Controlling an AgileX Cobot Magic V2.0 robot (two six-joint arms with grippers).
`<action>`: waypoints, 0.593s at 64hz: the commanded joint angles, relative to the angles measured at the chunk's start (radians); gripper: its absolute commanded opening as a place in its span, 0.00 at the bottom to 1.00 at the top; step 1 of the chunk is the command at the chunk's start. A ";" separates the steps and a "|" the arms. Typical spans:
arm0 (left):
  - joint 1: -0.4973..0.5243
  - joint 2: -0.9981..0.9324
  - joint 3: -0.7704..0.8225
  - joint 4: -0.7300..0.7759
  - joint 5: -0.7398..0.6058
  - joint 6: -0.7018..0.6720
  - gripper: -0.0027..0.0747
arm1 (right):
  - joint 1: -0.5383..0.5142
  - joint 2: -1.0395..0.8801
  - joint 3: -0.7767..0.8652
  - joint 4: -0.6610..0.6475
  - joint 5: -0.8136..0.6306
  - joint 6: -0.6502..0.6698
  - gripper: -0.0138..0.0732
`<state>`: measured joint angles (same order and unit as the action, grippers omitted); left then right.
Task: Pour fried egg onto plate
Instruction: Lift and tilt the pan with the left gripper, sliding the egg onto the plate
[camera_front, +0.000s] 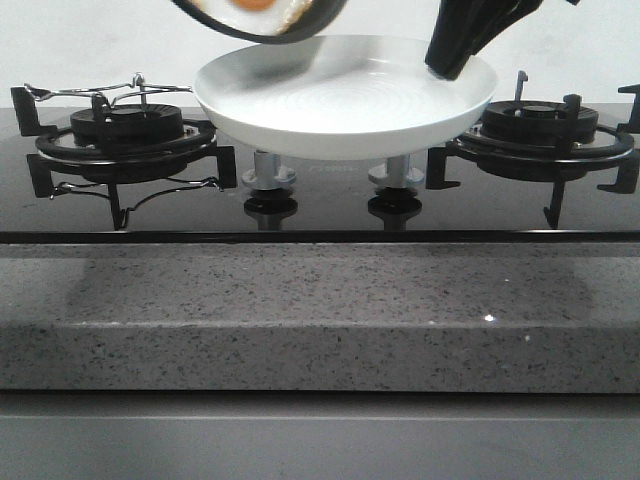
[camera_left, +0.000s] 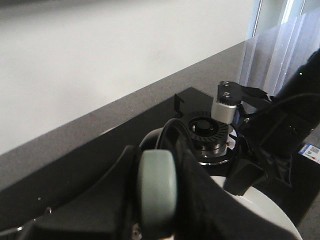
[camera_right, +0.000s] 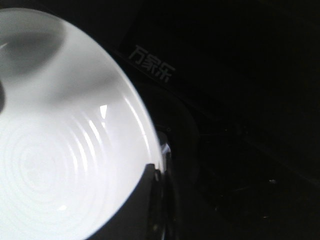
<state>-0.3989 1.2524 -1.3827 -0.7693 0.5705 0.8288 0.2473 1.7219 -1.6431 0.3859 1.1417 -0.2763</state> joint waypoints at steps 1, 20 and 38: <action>-0.090 -0.037 -0.034 0.074 -0.191 -0.003 0.01 | -0.002 -0.055 -0.024 0.039 -0.030 -0.012 0.09; -0.241 -0.037 -0.034 0.323 -0.340 -0.003 0.01 | -0.002 -0.055 -0.024 0.039 -0.030 -0.012 0.09; -0.265 -0.037 -0.034 0.372 -0.345 -0.014 0.01 | -0.002 -0.055 -0.024 0.039 -0.030 -0.012 0.09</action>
<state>-0.6564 1.2524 -1.3827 -0.3895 0.3339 0.8288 0.2473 1.7219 -1.6389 0.3780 1.1437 -0.2804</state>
